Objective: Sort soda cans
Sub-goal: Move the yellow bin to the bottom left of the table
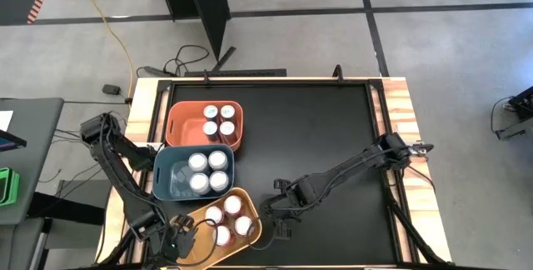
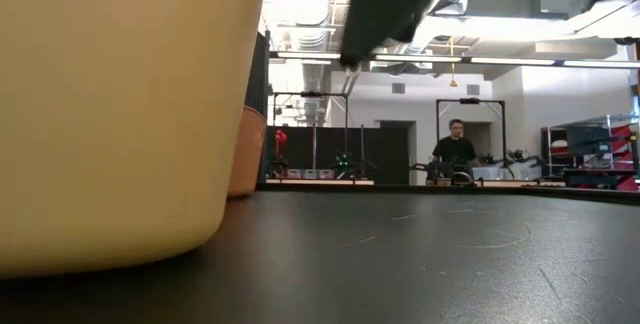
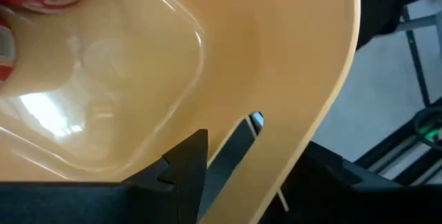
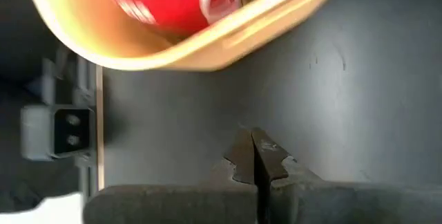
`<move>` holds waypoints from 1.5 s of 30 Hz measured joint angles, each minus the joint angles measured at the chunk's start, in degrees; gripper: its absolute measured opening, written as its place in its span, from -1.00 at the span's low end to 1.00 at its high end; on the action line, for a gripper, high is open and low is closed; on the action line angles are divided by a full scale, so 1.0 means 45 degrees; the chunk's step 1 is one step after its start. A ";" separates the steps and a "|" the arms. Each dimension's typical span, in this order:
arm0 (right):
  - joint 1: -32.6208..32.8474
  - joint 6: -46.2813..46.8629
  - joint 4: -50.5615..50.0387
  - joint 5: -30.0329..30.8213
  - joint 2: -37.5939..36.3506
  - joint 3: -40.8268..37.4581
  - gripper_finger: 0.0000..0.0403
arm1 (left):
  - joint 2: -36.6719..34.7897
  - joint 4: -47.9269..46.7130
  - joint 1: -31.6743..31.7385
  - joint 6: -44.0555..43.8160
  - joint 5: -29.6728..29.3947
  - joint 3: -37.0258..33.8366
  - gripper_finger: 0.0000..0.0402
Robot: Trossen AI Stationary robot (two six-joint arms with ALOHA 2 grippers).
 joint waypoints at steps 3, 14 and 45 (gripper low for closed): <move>-0.0005 -0.0003 -0.0076 -0.0182 0.0263 -0.0010 -1.00 | -0.0004 -0.0094 -0.0029 -0.0128 -0.0163 0.0005 -0.11; -0.0065 -0.0141 0.0152 -0.0047 0.0292 -0.0015 -1.00 | -0.0004 -0.0194 0.0110 0.0015 -0.0351 0.0010 -0.11; -0.0316 -0.1010 0.0819 0.0117 0.0286 -0.0015 -1.00 | 0.0040 -0.1187 0.0658 -0.2374 -0.0056 0.0034 0.60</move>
